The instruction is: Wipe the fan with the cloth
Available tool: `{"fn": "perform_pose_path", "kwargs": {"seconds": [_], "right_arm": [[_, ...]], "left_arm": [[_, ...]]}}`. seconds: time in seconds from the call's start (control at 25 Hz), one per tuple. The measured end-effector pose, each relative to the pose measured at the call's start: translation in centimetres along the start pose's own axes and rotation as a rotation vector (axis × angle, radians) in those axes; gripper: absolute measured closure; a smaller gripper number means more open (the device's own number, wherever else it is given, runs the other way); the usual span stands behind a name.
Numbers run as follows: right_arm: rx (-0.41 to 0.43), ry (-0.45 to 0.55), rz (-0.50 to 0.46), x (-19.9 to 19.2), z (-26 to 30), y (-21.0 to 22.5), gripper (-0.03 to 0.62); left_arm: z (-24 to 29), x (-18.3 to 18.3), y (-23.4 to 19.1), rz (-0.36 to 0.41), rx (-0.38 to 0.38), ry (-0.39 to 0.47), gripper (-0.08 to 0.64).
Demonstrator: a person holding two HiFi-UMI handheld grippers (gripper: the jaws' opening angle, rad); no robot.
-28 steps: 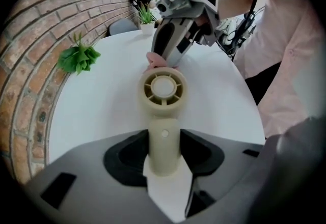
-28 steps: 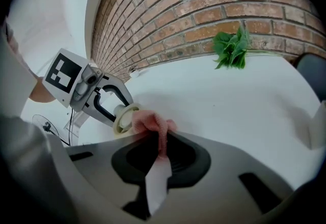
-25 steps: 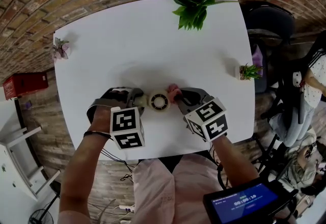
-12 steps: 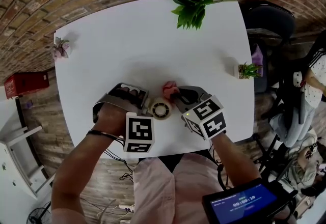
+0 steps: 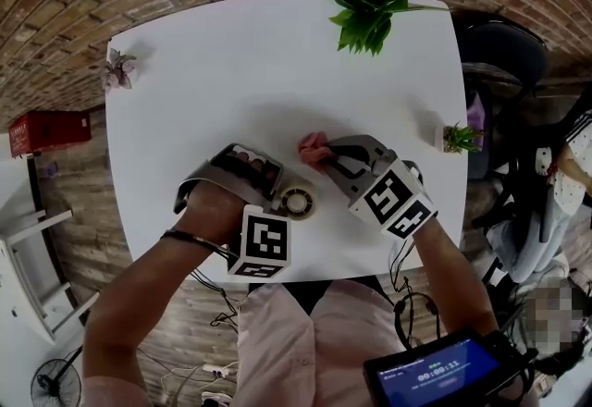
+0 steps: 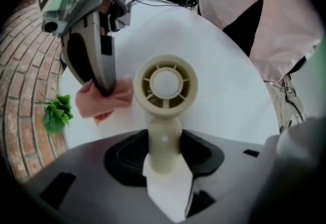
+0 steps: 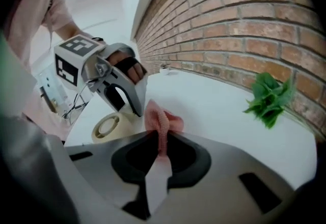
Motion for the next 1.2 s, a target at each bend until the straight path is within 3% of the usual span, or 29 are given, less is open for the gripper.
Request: {"fn": "perform_pose_path", "kwargs": {"seconds": [0.36, 0.6, 0.84, 1.2], "right_arm": [[0.307, 0.032, -0.519, 1.1, 2.1, -3.4, 0.548], [0.409, 0.018, -0.709, 1.8, 2.7, -3.7, 0.552], [0.460, -0.020, -0.679, 0.7, 0.9, -3.4, 0.554], [0.435, -0.013, -0.486, -2.0, -1.3, -3.8, 0.553]], "left_arm": [[-0.2, 0.0, 0.0, 0.006, -0.007, 0.001, 0.365], [-0.1, -0.3, -0.1, 0.008, -0.005, -0.002, 0.365], [0.0, -0.5, -0.3, -0.080, -0.045, 0.030, 0.365], [-0.1, -1.2, -0.6, -0.272, -0.046, 0.058, 0.365]]}}
Point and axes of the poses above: the fingertips, and each gripper's own axes: z forward along the fingers, y to its right, x out of its top, the point moved 5 cm from there along -z, backward along the fingers, and after that the axes turned 6 degrees about -x, right-handed, at the moved point
